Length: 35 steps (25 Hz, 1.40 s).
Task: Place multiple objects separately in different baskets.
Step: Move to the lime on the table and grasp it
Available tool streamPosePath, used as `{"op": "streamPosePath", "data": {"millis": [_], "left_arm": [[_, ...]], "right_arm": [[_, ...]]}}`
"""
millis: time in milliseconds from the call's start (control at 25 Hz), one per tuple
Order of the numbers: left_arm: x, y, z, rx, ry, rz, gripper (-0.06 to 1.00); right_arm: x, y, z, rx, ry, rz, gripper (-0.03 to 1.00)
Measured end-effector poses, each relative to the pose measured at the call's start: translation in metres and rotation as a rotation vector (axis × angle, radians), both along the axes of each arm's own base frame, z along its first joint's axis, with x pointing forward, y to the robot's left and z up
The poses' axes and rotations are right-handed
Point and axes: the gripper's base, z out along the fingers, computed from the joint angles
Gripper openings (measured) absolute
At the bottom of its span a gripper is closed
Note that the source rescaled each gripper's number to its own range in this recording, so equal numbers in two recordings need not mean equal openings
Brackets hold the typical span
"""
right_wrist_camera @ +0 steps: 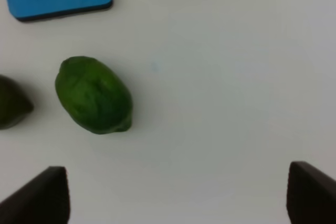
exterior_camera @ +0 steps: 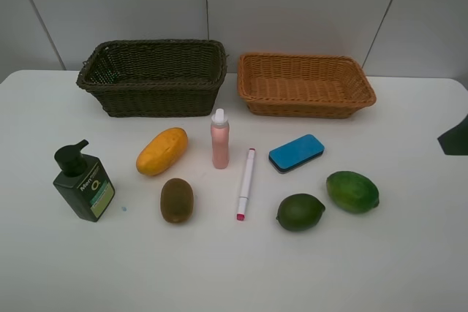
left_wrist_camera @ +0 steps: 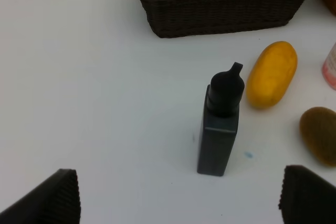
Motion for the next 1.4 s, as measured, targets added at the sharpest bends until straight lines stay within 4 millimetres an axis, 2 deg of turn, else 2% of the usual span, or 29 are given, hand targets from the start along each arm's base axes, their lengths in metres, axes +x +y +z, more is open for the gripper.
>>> {"op": "streamPosePath", "data": {"millis": [200,480,840,1400], "left_arm": [[0.000,0.000,0.000,0.000,0.000,0.000,1.00],[0.000,0.000,0.000,0.001,0.000,0.000,1.00],[0.000,0.000,0.000,0.001,0.000,0.000,1.00],[0.000,0.000,0.000,0.001,0.000,0.000,1.00]], "right_arm": [[0.037,0.026,-0.030,-0.016,0.107,0.157,1.00],[0.060,0.057,-0.071,-0.113,0.246,0.322,1.00],[0.080,0.064,-0.108,-0.148,0.313,0.346,1.00],[0.094,0.069,-0.149,-0.161,0.390,0.354,1.00]]}}
